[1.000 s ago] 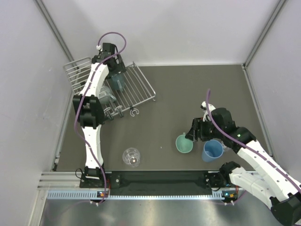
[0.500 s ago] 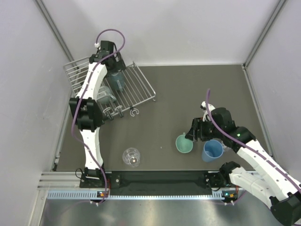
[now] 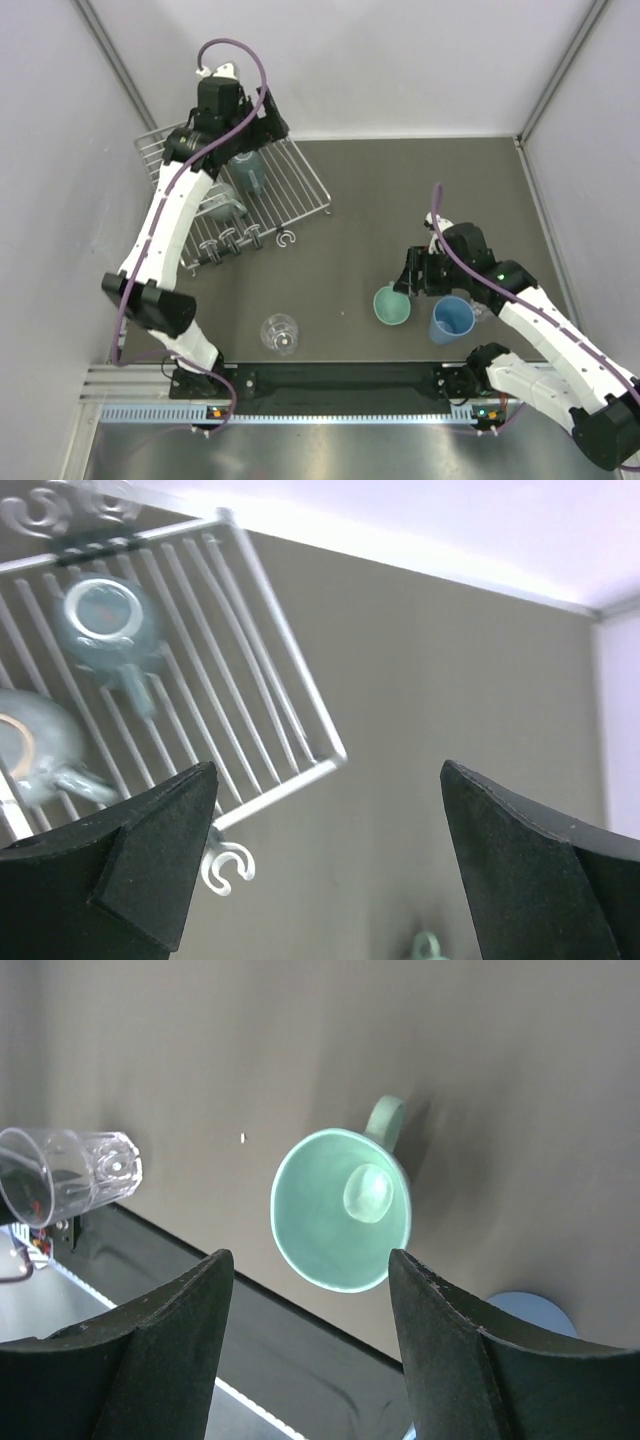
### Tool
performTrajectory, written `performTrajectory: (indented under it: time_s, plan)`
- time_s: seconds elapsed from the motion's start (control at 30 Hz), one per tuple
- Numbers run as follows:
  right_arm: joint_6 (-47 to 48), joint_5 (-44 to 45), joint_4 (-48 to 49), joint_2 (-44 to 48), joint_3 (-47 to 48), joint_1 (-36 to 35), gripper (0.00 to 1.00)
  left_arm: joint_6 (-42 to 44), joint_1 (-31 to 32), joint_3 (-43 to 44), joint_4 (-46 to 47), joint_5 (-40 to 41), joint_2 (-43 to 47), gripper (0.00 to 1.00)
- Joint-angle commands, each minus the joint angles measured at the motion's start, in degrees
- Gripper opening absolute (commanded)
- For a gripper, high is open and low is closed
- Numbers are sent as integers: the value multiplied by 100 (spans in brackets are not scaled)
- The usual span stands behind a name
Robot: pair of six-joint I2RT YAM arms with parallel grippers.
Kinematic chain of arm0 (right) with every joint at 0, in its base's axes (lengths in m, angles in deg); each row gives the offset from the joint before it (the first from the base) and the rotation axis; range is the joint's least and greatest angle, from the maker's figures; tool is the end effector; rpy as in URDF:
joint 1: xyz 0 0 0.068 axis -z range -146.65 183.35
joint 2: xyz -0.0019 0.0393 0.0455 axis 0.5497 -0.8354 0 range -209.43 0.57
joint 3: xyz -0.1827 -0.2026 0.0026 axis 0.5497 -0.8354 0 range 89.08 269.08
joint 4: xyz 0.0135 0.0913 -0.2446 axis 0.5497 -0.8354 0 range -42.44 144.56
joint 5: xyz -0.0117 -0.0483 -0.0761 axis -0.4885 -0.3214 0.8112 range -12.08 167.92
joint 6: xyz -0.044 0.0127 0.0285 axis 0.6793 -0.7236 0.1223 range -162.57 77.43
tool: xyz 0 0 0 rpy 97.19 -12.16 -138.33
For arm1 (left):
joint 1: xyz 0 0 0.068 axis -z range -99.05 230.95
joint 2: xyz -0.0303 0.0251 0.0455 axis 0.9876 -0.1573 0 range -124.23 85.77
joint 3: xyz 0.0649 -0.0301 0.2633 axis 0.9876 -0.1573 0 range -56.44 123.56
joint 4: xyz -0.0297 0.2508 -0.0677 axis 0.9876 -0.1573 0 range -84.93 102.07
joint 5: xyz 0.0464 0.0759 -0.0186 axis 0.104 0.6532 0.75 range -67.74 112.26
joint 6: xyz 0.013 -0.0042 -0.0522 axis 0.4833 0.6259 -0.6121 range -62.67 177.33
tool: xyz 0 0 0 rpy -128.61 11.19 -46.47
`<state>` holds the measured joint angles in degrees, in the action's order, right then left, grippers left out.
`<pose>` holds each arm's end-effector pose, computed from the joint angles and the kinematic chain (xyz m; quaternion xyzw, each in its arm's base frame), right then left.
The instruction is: Load the cups into the dish rack
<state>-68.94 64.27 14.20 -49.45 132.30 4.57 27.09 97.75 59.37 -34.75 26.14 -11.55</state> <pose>0.1489 0.0913 0.2667 -0.0628 0.9232 0.2659 0.2701 0.3485 -0.1028 0.4579 -0.1177 0.8502 -0.1777 0.4813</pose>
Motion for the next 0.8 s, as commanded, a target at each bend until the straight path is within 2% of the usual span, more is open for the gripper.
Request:
performTrajectory:
  time_s: [0.0,0.03,0.2,0.37,0.57,0.77]
  plan:
    - [-254,318,-68,-86,310,-93,64,-192,236,-906,612,-361,1035,98]
    - [-324,397,-69,-113,327,-241,64,-236,341,-1137,692,-666,1213,97]
    - [-947,1064,19,-306,318,-1040,63,-439,675,-2542,1070,-1178,2286,92]
    - [-1361,1750,19,-579,239,-1473,63,-781,816,-3844,1589,-2294,3192,86]
    - [-1529,2102,-138,-799,151,-1535,61,-984,992,-4627,1747,-3138,3886,82]
    - [-1582,2735,-455,-930,275,-1526,58,-1116,1001,-5050,1747,-3551,4291,80]
